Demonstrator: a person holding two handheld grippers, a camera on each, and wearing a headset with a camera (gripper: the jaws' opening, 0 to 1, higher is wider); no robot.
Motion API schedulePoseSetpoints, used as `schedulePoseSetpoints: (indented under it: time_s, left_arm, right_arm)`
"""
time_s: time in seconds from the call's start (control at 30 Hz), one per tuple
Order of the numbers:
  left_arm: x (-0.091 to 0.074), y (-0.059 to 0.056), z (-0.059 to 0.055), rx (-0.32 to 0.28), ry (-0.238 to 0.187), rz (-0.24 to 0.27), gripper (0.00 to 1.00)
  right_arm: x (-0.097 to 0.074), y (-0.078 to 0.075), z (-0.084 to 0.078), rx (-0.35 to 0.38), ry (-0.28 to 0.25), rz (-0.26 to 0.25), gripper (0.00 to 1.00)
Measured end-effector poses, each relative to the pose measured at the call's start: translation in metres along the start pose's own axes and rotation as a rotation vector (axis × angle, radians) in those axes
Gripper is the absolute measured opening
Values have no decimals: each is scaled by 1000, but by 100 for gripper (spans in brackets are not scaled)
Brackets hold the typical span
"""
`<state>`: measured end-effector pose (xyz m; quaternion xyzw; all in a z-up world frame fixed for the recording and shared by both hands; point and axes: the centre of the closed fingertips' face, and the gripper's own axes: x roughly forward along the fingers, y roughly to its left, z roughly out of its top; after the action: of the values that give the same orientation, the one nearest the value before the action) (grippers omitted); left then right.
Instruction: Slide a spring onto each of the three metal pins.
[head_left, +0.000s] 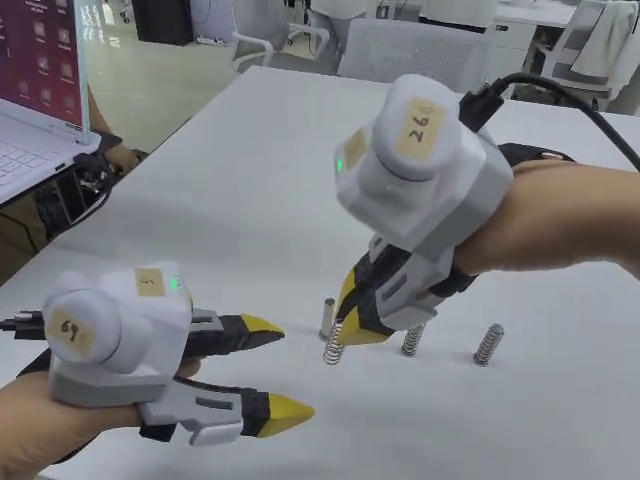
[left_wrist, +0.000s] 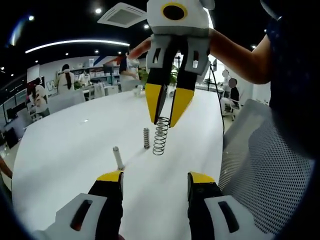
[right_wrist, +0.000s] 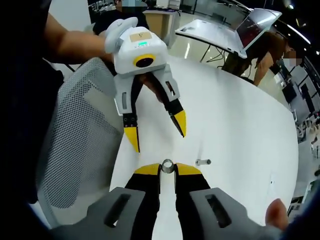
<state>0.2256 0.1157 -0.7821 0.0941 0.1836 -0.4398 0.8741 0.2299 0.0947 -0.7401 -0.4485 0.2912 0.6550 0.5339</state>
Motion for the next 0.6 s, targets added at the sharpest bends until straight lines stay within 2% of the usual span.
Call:
schedulePoseSetpoints:
  time_s: [0.2,0.4,0.6]
  left_arm:
    - [-2,4,-3,-10,-1,22,53]
    - [-3,7,-6,-25,-2,41,61]
    - [-2,6,-6,-29,-5,45,65]
  right_arm:
    - [-2,-10,-4,15,4,-16,8]
    - [-5,-26,-5,29,1,-44,8]
    - [-6,-44,-4,36,5,-77,8]
